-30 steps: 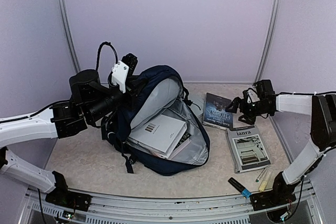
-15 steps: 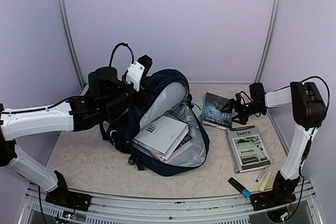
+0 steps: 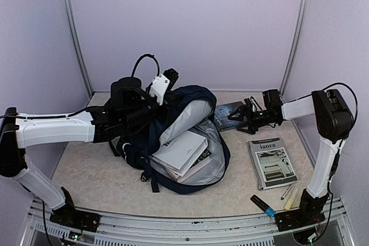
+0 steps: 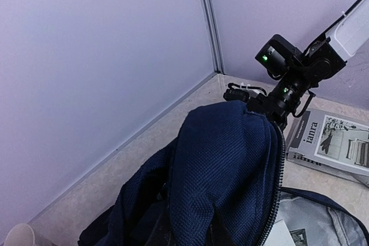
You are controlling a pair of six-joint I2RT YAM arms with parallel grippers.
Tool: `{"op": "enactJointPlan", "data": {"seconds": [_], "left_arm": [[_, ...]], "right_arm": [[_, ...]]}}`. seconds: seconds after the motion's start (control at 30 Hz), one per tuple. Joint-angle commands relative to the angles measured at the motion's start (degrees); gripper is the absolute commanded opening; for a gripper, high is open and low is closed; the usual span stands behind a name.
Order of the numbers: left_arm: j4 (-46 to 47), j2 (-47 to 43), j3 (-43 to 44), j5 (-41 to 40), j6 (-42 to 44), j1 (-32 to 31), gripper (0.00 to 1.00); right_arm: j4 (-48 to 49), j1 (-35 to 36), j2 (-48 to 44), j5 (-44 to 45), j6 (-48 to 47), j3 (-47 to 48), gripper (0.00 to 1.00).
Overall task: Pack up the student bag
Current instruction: Adjust the book at the corner of the board.
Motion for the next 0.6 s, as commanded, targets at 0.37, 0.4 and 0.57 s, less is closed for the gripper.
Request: {"op": "enactJointPlan", "data": {"seconds": [0.37, 0.4, 0.57], "left_arm": [[-0.2, -0.1, -2.5, -1.1, -0.7, 4.6, 0.0], [0.2, 0.2, -2.5, -1.4, -0.7, 4.7, 0.0], [0.6, 2.5, -1.2, -2.6, -0.2, 5.2, 0.0]], "right_arm": [[-18.1, -4.8, 1.3, 28.0, -8.7, 17.3, 1.0], [-19.6, -5.1, 3.0, 28.1, -8.7, 19.7, 1.0], [-20.9, -5.3, 8.6, 26.1, -8.0, 22.7, 1.0]]}}
